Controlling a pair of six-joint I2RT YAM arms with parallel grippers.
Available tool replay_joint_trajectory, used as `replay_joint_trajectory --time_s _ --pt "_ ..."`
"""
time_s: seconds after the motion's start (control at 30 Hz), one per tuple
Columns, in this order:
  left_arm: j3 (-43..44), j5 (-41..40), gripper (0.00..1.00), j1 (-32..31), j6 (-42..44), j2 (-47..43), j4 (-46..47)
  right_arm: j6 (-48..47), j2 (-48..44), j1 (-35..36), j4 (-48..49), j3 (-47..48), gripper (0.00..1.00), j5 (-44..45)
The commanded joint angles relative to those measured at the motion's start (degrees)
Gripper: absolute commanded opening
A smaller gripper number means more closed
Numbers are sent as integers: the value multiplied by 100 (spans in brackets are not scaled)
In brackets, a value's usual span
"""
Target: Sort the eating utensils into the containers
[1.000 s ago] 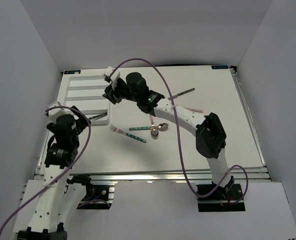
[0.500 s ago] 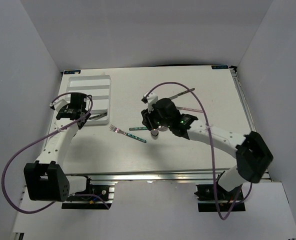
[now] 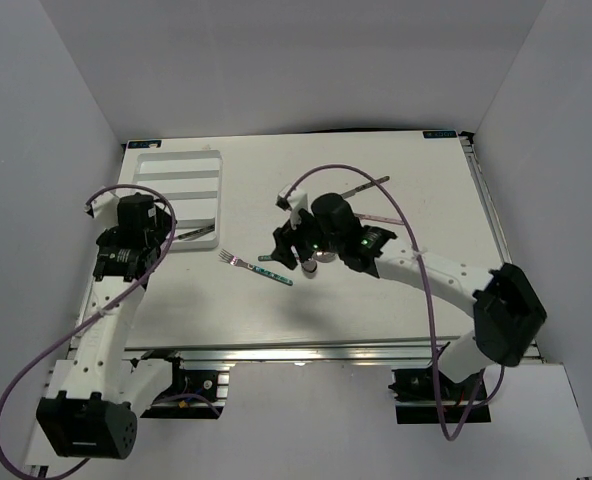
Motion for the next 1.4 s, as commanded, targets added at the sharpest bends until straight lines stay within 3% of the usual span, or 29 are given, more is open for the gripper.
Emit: replay_joint_trajectory --time_s 0.0,0.03,0.07,0.1,0.2,0.3,0.4,0.53,0.6,0.73,0.77,0.8,0.9,0.97,1.1,1.13,1.23,1.27,1.37 --pt "33 354 94 22 922 -803 535 -129 722 100 300 1025 68 -1028" --pt "-72 416 96 22 1297 -1023 727 -216 1299 161 178 1370 73 -1081" --pt "-143 408 98 22 1475 -1478 807 -409 1609 223 90 1721 87 -1125" --pt "-230 381 98 30 1608 -1674 860 -541 1960 363 -15 2569 89 -995" --pt "-319 -170 98 22 1496 -1965 633 -675 3279 487 -789 4301 89 -521" --pt "-214 -68 98 22 1126 -1870 237 -569 4036 557 -606 4975 89 -782" --pt "-161 -4 98 30 951 -1799 185 -465 4538 637 -632 5740 89 -224" --pt "-100 -356 93 22 -346 -1100 -490 318 3682 470 -53 4541 89 456" --pt "-73 -366 82 22 -701 -693 -581 468 3188 382 194 3407 89 727" --pt "76 -742 74 30 -1746 291 -678 547 1554 303 378 1500 90 1045" --pt "94 -796 70 30 -1862 597 -634 547 1307 294 422 826 89 1071" --pt "111 -849 57 48 -1967 731 -538 547 861 294 449 541 89 1124" --pt "129 -832 41 205 -2416 1206 -476 582 130 268 449 -319 90 1081" --pt "33 -762 36 241 -2644 1426 -379 591 -153 250 432 -629 89 1028" --pt "-257 -323 28 891 -2759 2058 -38 591 -794 224 414 -1192 89 1036" --pt "-345 -209 21 970 -2768 2147 60 591 -874 215 414 -1237 89 1028" --pt "-670 90 13 1199 -2733 2463 613 521 -1051 197 405 -1316 89 1001" --pt "-827 187 5 1286 -2689 2542 823 469 -1086 206 397 -1325 89 993" --pt "-978 320 0 1314 -2689 2797 1317 381 -1156 206 405 -1360 89 992"
